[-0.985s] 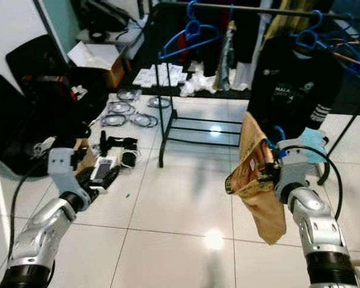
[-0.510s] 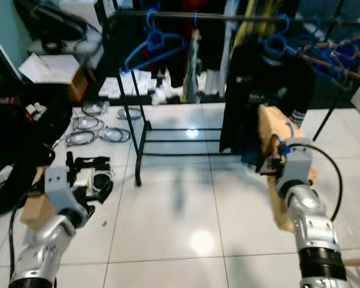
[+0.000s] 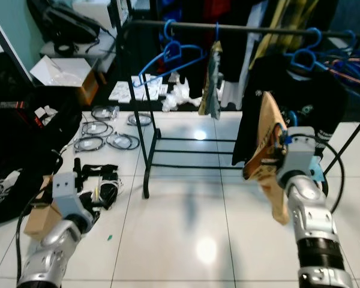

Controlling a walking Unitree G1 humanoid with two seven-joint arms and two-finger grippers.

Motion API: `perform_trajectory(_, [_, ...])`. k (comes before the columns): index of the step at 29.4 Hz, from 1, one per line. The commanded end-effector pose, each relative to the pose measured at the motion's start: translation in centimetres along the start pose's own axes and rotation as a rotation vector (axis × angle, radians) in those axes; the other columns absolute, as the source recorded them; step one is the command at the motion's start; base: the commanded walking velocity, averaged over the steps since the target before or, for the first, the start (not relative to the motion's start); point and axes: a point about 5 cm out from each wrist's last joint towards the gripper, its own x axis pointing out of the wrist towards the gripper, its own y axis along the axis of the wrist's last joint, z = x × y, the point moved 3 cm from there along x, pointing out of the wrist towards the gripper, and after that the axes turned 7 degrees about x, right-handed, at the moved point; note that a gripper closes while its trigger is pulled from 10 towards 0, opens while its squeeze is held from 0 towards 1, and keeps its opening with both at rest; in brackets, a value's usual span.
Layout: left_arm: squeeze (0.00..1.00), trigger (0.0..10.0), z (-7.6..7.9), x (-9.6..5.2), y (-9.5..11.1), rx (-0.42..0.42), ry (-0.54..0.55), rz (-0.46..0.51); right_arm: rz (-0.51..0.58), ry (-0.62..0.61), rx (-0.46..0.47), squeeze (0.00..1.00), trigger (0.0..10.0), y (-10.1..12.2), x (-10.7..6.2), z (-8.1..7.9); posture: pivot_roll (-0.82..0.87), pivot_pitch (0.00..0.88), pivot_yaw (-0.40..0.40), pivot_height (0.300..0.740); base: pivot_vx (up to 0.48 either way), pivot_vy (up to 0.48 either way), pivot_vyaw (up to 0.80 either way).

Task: Hang hanger

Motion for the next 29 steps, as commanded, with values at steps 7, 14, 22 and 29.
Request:
perform_trajectory(7, [0.00,10.0,0.3,-0.3,-0.9,0.007,-0.006,-0.017,0.032,-0.030,0.012,0.00,10.0,1.0,0.0,0.8,-0.08,0.132,0.014,0.740,0.382,0.000,-0.80])
perform_trajectory(14, [0.00,10.0,0.4,-0.2,-0.8,0.005,-0.004,-0.006,0.048,-0.014,0.020,0.00,10.0,1.8,0.2,0.8,-0.08,0.133,0.014,0.740,0.382,0.000,-0.53])
perform_trajectory(22, [0.00,10.0,0.3,-0.1,-0.7,0.011,0.003,-0.002,0.036,0.168,0.065,0.00,10.0,1.9,0.0,-1.5,-0.08,0.135,0.015,0.740,0.382,0.000,0.00])
perform_trajectory(29, [0.00,10.0,0.3,-0.2,-0.8,0.018,0.005,-0.005,-0.026,0.412,0.019,0.00,10.0,2.1,-1.1,-4.1,-0.08,0.137,0.015,0.740,0.384,0.000,0.00])
